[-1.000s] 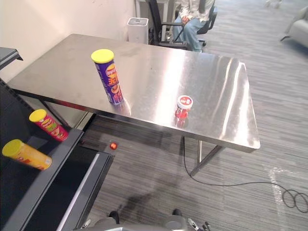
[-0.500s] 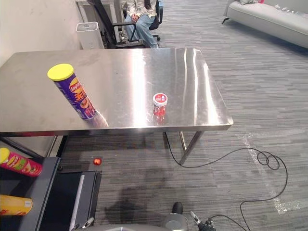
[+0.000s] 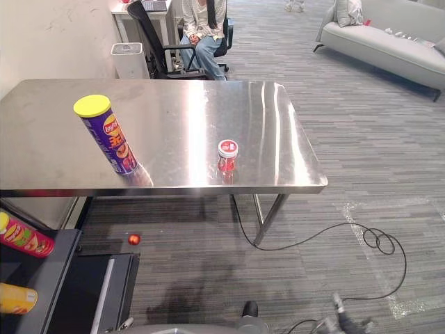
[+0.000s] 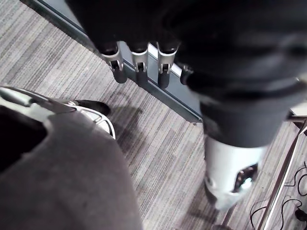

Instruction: Put the gum and the chips on the shelf.

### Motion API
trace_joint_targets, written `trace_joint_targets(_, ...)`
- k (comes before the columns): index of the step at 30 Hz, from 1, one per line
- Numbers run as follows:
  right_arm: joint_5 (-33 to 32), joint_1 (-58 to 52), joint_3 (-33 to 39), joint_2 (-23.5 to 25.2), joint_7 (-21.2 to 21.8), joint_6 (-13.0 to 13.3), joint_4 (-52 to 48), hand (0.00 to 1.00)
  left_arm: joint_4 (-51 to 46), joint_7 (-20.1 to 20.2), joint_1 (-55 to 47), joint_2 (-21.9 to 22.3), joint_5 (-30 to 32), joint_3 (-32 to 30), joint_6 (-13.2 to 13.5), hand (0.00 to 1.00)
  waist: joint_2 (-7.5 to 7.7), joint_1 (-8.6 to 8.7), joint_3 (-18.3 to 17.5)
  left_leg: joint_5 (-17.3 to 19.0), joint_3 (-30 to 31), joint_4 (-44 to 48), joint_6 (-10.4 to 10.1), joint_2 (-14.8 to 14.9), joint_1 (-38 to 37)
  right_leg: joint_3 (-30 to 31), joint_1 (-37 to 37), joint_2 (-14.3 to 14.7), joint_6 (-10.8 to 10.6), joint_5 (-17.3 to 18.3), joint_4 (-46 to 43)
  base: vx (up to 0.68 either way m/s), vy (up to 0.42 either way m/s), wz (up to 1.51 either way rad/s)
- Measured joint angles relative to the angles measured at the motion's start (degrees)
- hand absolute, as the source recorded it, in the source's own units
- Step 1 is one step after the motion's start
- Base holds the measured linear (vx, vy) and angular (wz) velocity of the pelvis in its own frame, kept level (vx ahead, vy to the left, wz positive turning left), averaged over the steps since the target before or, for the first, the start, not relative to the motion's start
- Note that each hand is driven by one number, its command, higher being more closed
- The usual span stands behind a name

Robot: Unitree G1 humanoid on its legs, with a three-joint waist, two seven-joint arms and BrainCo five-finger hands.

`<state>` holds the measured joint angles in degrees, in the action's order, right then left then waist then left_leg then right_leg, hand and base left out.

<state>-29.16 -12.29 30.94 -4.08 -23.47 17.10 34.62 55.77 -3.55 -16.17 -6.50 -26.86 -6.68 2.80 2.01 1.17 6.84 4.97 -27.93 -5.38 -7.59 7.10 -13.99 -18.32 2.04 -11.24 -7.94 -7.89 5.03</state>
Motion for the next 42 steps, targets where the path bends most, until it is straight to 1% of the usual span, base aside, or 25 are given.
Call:
trace_joint_targets(1,0.2,1.0,1.0,-1.4,-0.8,0.4,-3.7,0.0,-0.4,0.0,-0.1,-0.1,0.8,0.0,-0.4,0.0,0.13,0.03,0.0,0.3,0.0,0.0,0.0,0.0,-0.2,0.0,0.2,0.0,0.0,0.0,0.0,0.1,0.025,-0.02)
trace_joint_targets(2,1.0,1.4,1.4,-2.1,-1.3,0.6,-5.4,0.0,-0.7,0.0,-0.2,-0.2,0.8,-0.1,-0.4,0.0,0.09,0.03,0.0,0.4,0.0,0.0,0.0,-0.1,-0.2,0.0,0.2,0.0,0.0,0.0,0.0,0.08,0.023,0.0)
trace_joint_targets(4,4.2,4.0,3.2,-4.8,-1.9,1.1,-11.5,0.0,-1.7,0.1,-0.6,-0.2,0.8,-0.3,-0.5,0.0,0.18,0.14,0.0,0.6,0.0,0.0,0.0,-0.4,-0.1,0.0,0.1,-0.1,0.0,0.0,0.2,0.07,0.018,-0.01)
trace_joint_targets(7,7.2,7.0,4.4,-7.2,-1.8,2.3,-17.7,0.0,-2.7,0.3,-1.1,0.0,0.8,-0.3,-0.4,0.0,0.03,0.1,0.1,1.4,0.1,0.8,0.1,-0.2,0.2,0.0,0.1,0.0,0.0,0.0,0.2,0.07,-0.016,0.0)
trace_joint_targets(8,9.3,7.9,4.7,-7.9,-1.8,2.4,-19.4,0.0,-3.1,0.3,-1.2,0.1,0.8,-0.3,-0.5,0.0,-0.09,0.14,0.1,1.9,0.2,1.8,0.1,-0.1,0.6,-0.1,0.1,-0.1,0.0,0.0,0.1,0.0,0.0,0.0)
trace_joint_targets(9,9.7,8.1,4.6,-8.0,-1.7,2.4,-20.0,0.0,-3.2,0.3,-1.3,0.2,0.9,-0.3,-0.5,0.0,-0.1,0.13,0.1,2.0,0.3,2.0,0.1,-0.1,0.7,-0.1,0.1,-0.1,0.0,0.0,0.1,0.0,0.0,0.0)
trace_joint_targets(11,13.0,8.9,4.7,-8.7,-1.9,2.4,-22.5,0.0,-3.5,0.3,-1.5,0.3,1.2,-0.3,-0.5,0.0,-0.46,0.11,0.1,2.5,0.4,2.8,0.1,0.1,1.0,-0.2,0.1,-0.1,0.0,0.0,0.0,0.01,-0.022,0.01)
trace_joint_targets(15,15.4,8.8,4.6,-9.7,-2.0,3.0,-26.3,0.0,-3.8,0.2,-1.6,0.9,1.4,-0.3,-0.6,0.0,-1.3,0.24,-0.1,3.2,0.8,3.7,0.2,0.2,1.5,-0.4,0.2,-0.3,0.1,0.1,-0.2,-0.01,-0.038,0.04)
trace_joint_targets(18,15.7,8.7,4.4,-10.5,-0.3,3.0,-29.6,0.0,-3.9,0.1,-1.6,1.2,2.5,-0.3,-0.8,0.0,-1.66,0.33,-0.2,3.4,1.6,3.9,0.3,0.2,1.9,-0.8,0.1,-0.5,0.2,0.2,-0.3,-0.04,-0.043,0.08)
trace_joint_targets(20,15.7,8.6,2.9,-10.9,2.4,2.9,-32.1,0.0,-4.0,0.0,-1.6,1.3,2.9,-0.4,-0.8,0.0,-1.6,0.31,-0.1,3.4,1.8,4.0,0.2,0.2,1.9,-1.0,0.2,-0.6,0.0,0.7,-0.5,-0.05,-0.042,0.03)
trace_joint_targets(21,15.7,8.3,1.5,-11.2,5.4,2.5,-33.9,0.0,-4.0,-0.1,-1.6,1.3,3.0,-0.4,-0.8,0.0,-1.63,0.33,-0.1,3.5,2.0,4.2,0.2,0.3,1.9,-1.2,0.1,-0.7,-0.1,1.2,-0.9,-0.04,-0.041,0.04)
trace_joint_targets(22,15.8,8.0,0.8,-11.4,6.8,2.2,-34.7,0.0,-4.0,-0.1,-1.6,1.3,3.0,-0.4,-0.8,0.0,-1.67,0.32,-0.2,3.5,2.1,4.3,0.2,0.4,2.0,-1.4,0.1,-0.7,-0.1,1.3,-1.2,-0.05,-0.052,0.07)
trace_joint_targets(24,15.8,7.4,-1.6,-11.9,11.3,1.2,-36.6,0.0,-4.0,-0.2,-1.7,1.3,3.0,-0.4,-0.7,0.0,-1.65,0.3,-0.2,3.5,2.6,4.6,0.2,0.6,2.5,-1.8,0.1,-0.6,-0.1,1.4,-1.2,-0.04,-0.056,0.12)
trace_joint_targets(25,15.7,7.4,-2.6,-12.0,14.1,0.4,-36.9,0.0,-4.0,-0.2,-1.7,1.3,3.0,-0.4,-0.7,0.0,-1.66,0.34,-0.2,3.5,3.2,4.7,0.2,0.6,2.8,-2.2,0.0,-0.7,-0.1,1.4,-1.2,-0.03,-0.049,0.14)
trace_joint_targets(26,15.7,7.2,-3.0,-12.1,15.2,0.0,-36.9,0.0,-4.0,-0.2,-1.7,1.3,3.0,-0.4,-0.5,0.0,-1.66,0.29,-0.2,3.4,3.4,4.7,0.2,0.6,3.0,-2.4,0.0,-0.7,-0.1,1.4,-1.2,-0.04,-0.05,0.15)
trace_joint_targets(27,15.7,6.8,-4.5,-12.9,17.2,-0.7,-36.9,0.0,-4.0,-0.2,-1.7,1.4,3.0,-0.4,-0.2,0.0,-1.66,0.21,-0.2,3.4,3.6,4.7,0.2,0.6,3.0,-2.7,0.1,-0.7,-0.1,1.4,-1.2,-0.03,-0.042,0.11)
trace_joint_targets(28,15.6,6.6,-5.9,-13.7,19.8,-1.1,-36.9,0.0,-4.0,-0.3,-1.7,1.4,3.0,-0.3,-0.2,0.0,-1.68,0.17,-0.2,3.4,3.8,4.7,0.2,0.6,3.1,-2.9,0.1,-0.8,-0.1,1.4,-1.2,-0.02,-0.033,0.08)
trace_joint_targets(30,15.6,6.5,-7.9,-14.6,22.5,-1.6,-36.9,0.0,-4.0,-0.3,-1.7,1.3,3.0,-0.3,-0.2,0.0,-1.75,0.17,-0.4,3.4,4.0,4.7,0.2,0.5,3.3,-3.1,0.1,-0.8,-0.1,1.4,-1.2,-0.01,-0.023,0.09)
trace_joint_targets(31,15.5,6.4,-9.6,-15.5,24.6,-1.8,-36.9,0.0,-3.8,-0.3,-1.7,1.2,3.0,-0.3,-0.2,0.0,-1.68,0.22,-0.4,3.3,4.6,4.7,0.3,0.5,3.7,-3.4,0.1,-0.9,-0.1,1.4,-1.2,-0.01,-0.029,0.13)
trace_joint_targets(34,15.5,6.6,-12.2,-16.9,27.5,-1.9,-36.3,0.0,-3.9,-0.3,-1.7,1.2,3.0,-0.2,0.2,0.0,-1.48,0.03,-0.5,3.3,5.1,4.7,0.3,0.5,3.9,-3.9,0.3,-0.9,-0.1,1.4,-1.2,0.0,-0.026,0.12)
trace_joint_targets(35,15.5,6.7,-12.9,-17.3,27.8,-1.9,-36.0,0.0,-3.9,-0.3,-1.7,1.2,3.0,-0.2,0.4,0.0,-1.45,-0.05,-0.5,3.3,5.2,4.7,0.3,0.5,3.9,-4.0,0.3,-0.9,-0.1,1.4,-1.2,0.0,-0.017,0.05)
trace_joint_targets(38,15.6,8.4,-15.8,-18.0,28.3,-1.8,-34.7,0.0,-3.8,-0.4,-1.7,0.6,3.0,0.8,0.5,0.0,-1.15,-0.17,-0.8,3.3,5.5,4.7,0.3,0.5,4.2,-4.7,0.3,-1.0,-0.1,1.4,-1.2,-0.01,-0.025,0.06)
trace_joint_targets(42,15.7,9.7,-17.5,-18.1,27.3,-1.9,-31.0,0.0,-3.8,-0.5,-1.7,-0.3,2.9,1.9,0.5,0.0,-0.56,-0.25,-1.1,3.3,7.1,5.4,0.4,0.6,4.9,-6.1,0.8,-1.2,-0.1,1.4,-1.2,-0.01,-0.028,0.2)
